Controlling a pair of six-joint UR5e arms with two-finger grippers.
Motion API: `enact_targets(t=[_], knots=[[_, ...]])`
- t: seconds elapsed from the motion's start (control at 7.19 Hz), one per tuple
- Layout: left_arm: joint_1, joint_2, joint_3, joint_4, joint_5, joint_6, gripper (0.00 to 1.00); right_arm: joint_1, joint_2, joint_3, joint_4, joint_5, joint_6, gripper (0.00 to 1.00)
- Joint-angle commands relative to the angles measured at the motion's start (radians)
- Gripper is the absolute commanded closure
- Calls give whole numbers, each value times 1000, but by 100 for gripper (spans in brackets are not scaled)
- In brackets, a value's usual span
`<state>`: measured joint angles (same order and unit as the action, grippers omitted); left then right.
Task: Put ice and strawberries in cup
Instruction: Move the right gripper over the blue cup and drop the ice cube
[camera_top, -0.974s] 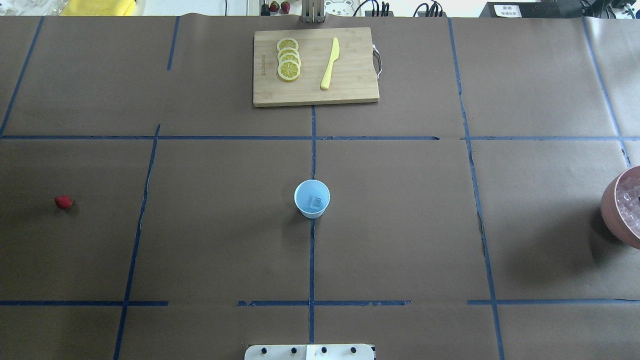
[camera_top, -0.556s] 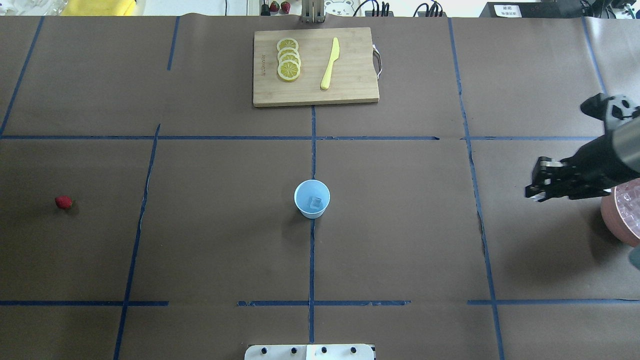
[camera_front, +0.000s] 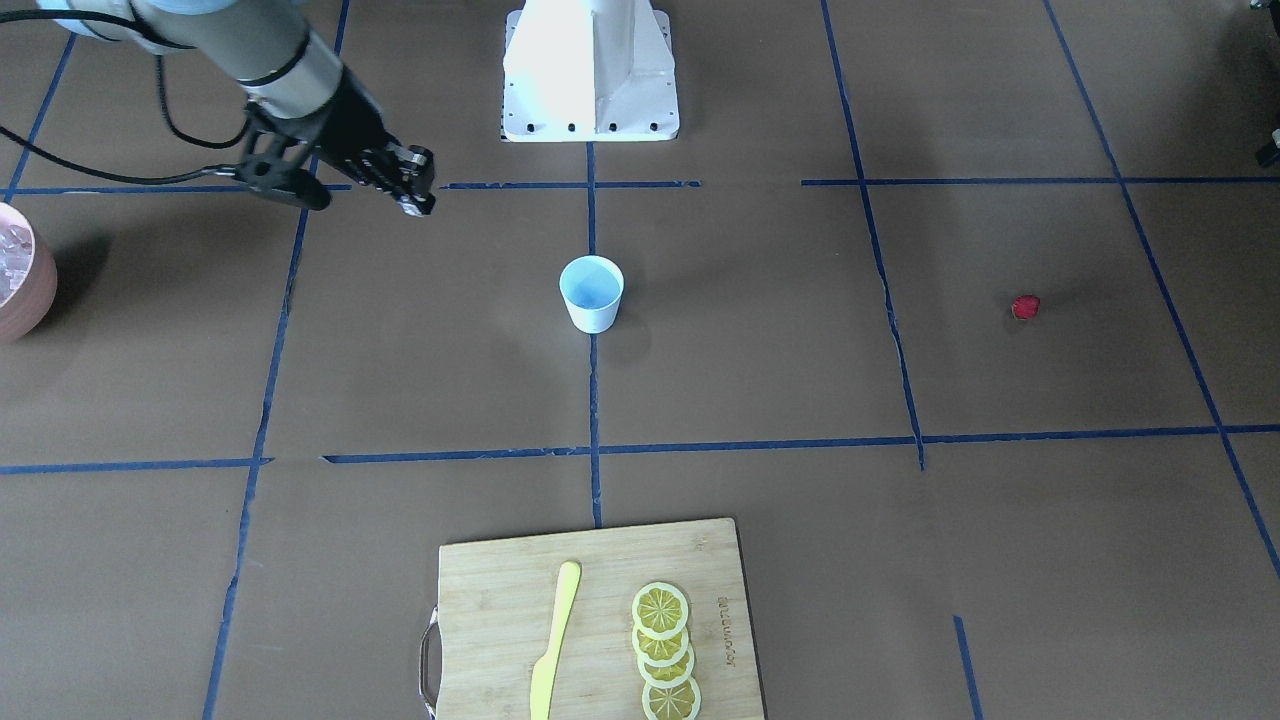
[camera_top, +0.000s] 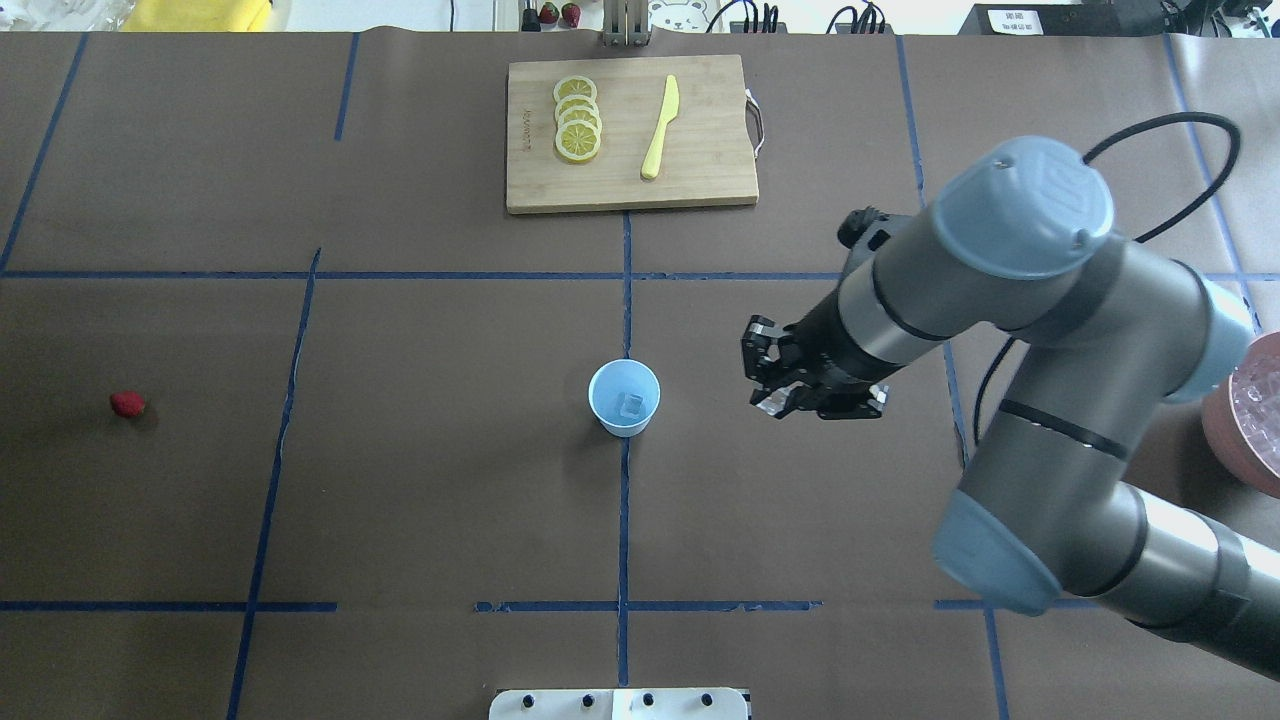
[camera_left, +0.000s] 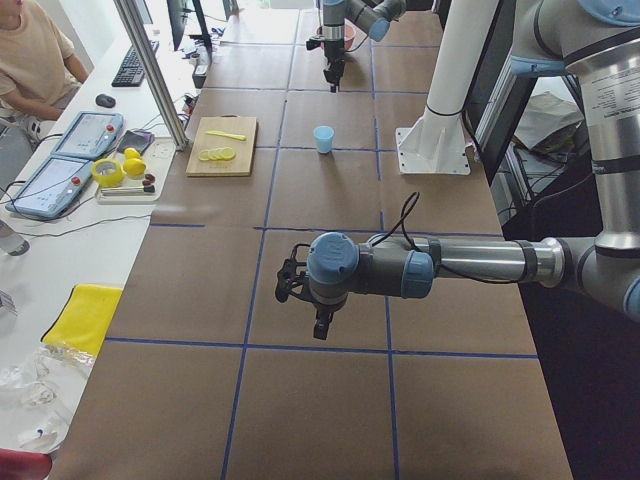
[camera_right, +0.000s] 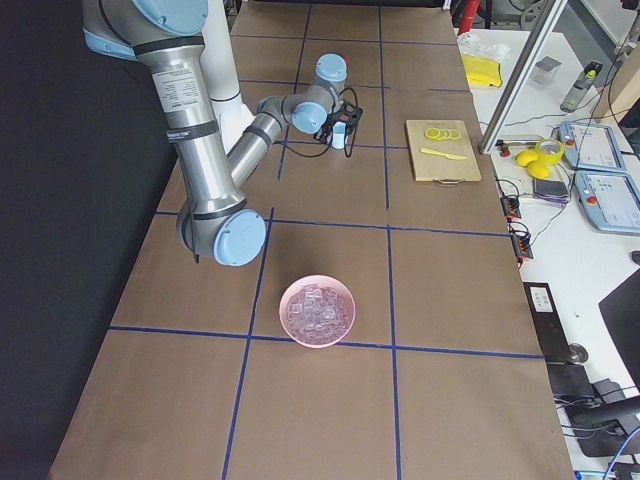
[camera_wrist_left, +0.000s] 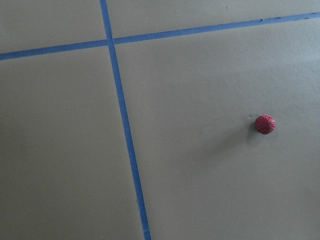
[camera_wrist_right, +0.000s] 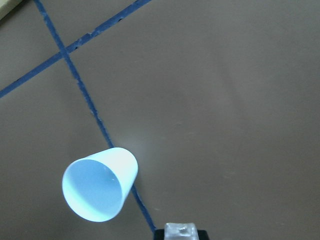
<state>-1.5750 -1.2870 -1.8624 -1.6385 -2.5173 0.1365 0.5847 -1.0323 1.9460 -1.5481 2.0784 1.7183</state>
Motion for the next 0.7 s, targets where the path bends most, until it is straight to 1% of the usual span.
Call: enact_targets(t=[0.0, 0.14, 0.28, 0.42, 0.56], knots=[[1, 0, 0, 0, 0, 0, 0, -61, 180, -172, -13, -105, 107, 100], [0, 0, 2, 0, 0, 0, 0, -78, 201, -203, -1, -138, 119, 99], [0, 0, 0, 0, 0, 0, 0, -86, 204, -250, 70, -162, 144, 99], [1, 0, 0, 0, 0, 2, 0, -89, 204, -286, 121, -163, 165, 99], [1, 2, 0, 0, 0, 0, 0, -95, 204, -291, 122, -163, 164, 97]])
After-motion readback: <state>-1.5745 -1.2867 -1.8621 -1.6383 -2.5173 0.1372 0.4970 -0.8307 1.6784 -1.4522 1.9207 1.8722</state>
